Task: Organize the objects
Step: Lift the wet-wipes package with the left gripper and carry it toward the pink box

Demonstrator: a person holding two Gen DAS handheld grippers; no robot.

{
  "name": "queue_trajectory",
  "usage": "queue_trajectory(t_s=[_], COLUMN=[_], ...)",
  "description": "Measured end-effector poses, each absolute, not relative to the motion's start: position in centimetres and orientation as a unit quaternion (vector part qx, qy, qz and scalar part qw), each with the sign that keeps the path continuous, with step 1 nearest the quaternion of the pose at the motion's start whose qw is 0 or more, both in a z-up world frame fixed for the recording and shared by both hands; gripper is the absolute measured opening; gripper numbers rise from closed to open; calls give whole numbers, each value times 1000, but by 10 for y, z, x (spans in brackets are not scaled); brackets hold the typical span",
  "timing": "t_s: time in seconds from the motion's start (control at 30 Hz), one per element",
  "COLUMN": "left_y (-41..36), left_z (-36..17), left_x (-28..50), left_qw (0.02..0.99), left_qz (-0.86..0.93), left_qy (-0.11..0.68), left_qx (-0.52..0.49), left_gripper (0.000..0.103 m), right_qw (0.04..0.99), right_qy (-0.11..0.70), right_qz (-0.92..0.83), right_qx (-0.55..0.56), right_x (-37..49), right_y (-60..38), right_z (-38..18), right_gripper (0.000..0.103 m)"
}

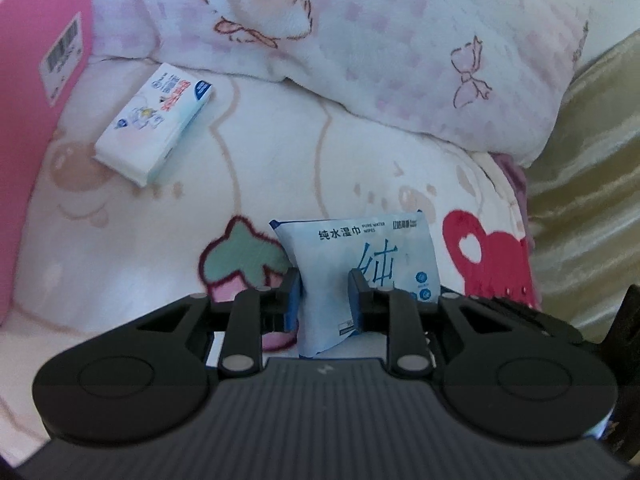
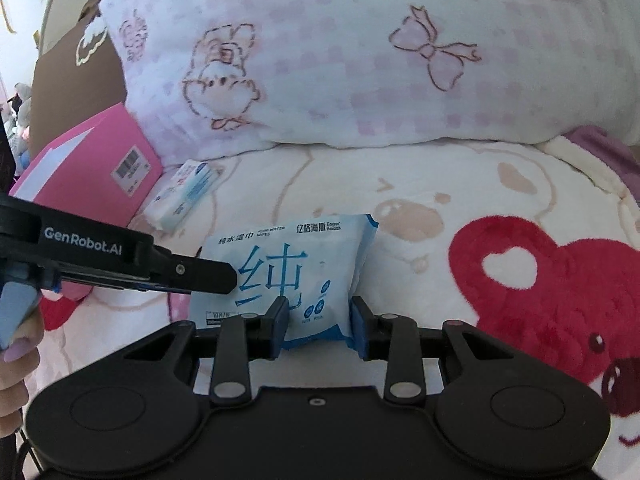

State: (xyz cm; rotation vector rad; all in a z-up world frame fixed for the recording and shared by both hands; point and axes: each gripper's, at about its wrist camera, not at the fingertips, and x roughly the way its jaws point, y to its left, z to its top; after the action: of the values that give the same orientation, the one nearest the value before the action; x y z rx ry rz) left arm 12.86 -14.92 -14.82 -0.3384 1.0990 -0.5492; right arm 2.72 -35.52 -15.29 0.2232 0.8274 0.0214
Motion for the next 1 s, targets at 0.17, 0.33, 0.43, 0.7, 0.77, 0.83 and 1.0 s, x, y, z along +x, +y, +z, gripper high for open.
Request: queue_trajectory(t_s=[0.17,0.33,0.43,0.7,0.77,0.83,1.0], left_y=[-139,-124,-116,-90,-84,-77,-56], left_z=[-144,-137,-131,-115,-110,-105,-95], left_x=[113,99,90,66,59,53,40], left_qw=[804,805,808,816,817,817,814], left_qz=[-260,-264,-267,-273,-274,-275,-266], left_qy=[514,514,511,500,498,499,510], left_qx=[-146,-133,-122,-96,-93,-86,-83], left_gripper=[23,23,24,27,27,27,28], right_qw=[909,908,909,905,904,905,901], right_qy=[401,400,397,399,399,399,410], right_qz=[11,13,17,29,30,33,42], right_qx=[112,123,128,149,149,147,135], right_x=[13,0,-8,-27,-31,-33,-39], right_y=[-340,-323,-313,-285,-278,-270,-244], right_z=[-148,-143,-138,-131,-127,-122,-111], right_gripper=[45,49,51,55,55,56,59])
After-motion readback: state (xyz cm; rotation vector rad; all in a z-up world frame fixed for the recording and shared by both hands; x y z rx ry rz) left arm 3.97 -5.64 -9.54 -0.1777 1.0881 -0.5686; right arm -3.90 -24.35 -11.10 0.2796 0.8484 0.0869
